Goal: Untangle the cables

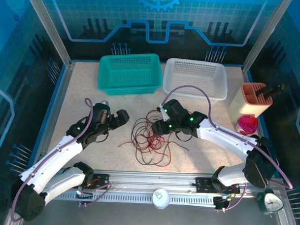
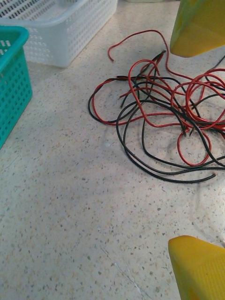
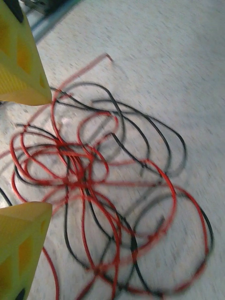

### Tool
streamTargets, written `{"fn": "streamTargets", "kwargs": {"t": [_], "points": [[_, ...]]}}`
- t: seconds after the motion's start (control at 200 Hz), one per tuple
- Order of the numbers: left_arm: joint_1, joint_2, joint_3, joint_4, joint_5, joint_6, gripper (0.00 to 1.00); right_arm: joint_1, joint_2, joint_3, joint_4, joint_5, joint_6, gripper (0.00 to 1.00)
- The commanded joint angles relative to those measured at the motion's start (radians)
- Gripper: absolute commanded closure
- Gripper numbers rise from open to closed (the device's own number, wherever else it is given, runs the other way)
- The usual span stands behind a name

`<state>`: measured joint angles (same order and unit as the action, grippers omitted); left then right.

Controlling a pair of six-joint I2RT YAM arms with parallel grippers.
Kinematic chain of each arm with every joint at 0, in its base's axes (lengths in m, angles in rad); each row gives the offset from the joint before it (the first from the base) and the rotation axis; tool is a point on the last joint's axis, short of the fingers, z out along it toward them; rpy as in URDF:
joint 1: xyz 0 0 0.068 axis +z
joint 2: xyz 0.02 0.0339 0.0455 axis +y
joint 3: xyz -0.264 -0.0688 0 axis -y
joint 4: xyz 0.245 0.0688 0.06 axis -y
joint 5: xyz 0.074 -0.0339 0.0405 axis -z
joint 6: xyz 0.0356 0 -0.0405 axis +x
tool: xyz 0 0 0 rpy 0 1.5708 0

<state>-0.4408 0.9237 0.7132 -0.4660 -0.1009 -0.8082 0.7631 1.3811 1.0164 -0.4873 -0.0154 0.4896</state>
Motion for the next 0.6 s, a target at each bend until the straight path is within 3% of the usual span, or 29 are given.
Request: {"fn": "streamTargets", "kwargs": {"t": [0.0, 0.16, 0.32, 0.595], "points": [[-0.010, 0.036, 0.065, 0.011, 0.075, 0.076, 0.01, -0.139, -0.026, 0.002, -0.063, 0.048, 0.041, 0.45], [-0.072, 0.104, 0.133, 0.026, 0.084, 0.143, 0.01, -0.368, -0.024, -0.045, -0.090, 0.021, 0.039, 0.50], [-0.165, 0.197, 0.226, 0.034, 0.052, 0.206, 0.01, -0.535, 0.034, -0.057, -0.089, -0.003, 0.021, 0.50], [-0.254, 0.366, 0.347, 0.067, 0.052, 0.253, 0.01, -0.657, 0.169, -0.058, -0.022, -0.112, 0.062, 0.54]]}}
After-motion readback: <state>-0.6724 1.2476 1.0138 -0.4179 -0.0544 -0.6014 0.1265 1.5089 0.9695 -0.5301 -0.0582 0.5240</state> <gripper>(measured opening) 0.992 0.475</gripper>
